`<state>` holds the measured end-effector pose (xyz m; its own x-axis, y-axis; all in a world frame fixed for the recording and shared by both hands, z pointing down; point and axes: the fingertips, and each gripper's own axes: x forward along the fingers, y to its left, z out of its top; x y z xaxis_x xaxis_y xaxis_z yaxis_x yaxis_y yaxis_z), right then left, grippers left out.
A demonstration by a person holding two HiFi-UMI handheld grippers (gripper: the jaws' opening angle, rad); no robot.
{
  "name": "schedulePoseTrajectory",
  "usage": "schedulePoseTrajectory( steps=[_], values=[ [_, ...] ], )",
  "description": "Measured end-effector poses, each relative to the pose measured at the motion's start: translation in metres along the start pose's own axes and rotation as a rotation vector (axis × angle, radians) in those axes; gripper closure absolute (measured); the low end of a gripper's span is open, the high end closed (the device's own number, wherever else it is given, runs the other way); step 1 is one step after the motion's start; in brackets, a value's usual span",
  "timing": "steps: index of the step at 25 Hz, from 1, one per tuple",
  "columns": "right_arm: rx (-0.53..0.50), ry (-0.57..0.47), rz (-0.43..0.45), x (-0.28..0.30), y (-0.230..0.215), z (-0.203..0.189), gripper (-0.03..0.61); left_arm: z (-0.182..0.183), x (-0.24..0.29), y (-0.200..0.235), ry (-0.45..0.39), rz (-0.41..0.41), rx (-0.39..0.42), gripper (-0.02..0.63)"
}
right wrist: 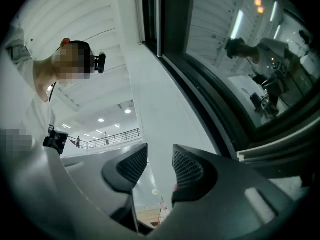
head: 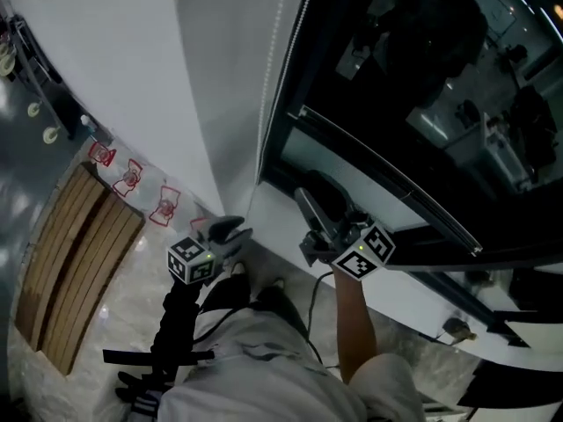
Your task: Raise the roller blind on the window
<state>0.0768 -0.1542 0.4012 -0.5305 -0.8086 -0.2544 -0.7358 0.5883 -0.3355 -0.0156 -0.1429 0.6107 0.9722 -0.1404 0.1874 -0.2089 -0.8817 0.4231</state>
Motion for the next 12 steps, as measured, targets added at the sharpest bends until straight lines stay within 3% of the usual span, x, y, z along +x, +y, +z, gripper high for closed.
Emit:
schedulePoseTrajectory(
  steps=[7,10,12],
  values=[
    [0.021,-0.034,-0.112,-0.058,0.029,-0.024,0.449,-0.026,-0.019,-0.024,0.019,-0.001,0.02,0.477],
    [-0.011,-0.043,-0.184,-0.091,0.052,-0.031,0.465,-0.026,-0.025,-0.052,-0.023,-0.023,0.057,0.603],
    [-0.028,-0.04,-0.249,-0.119,0.067,-0.04,0.485,-0.03,-0.029,-0.076,-0.04,-0.048,0.078,0.615]
  ],
)
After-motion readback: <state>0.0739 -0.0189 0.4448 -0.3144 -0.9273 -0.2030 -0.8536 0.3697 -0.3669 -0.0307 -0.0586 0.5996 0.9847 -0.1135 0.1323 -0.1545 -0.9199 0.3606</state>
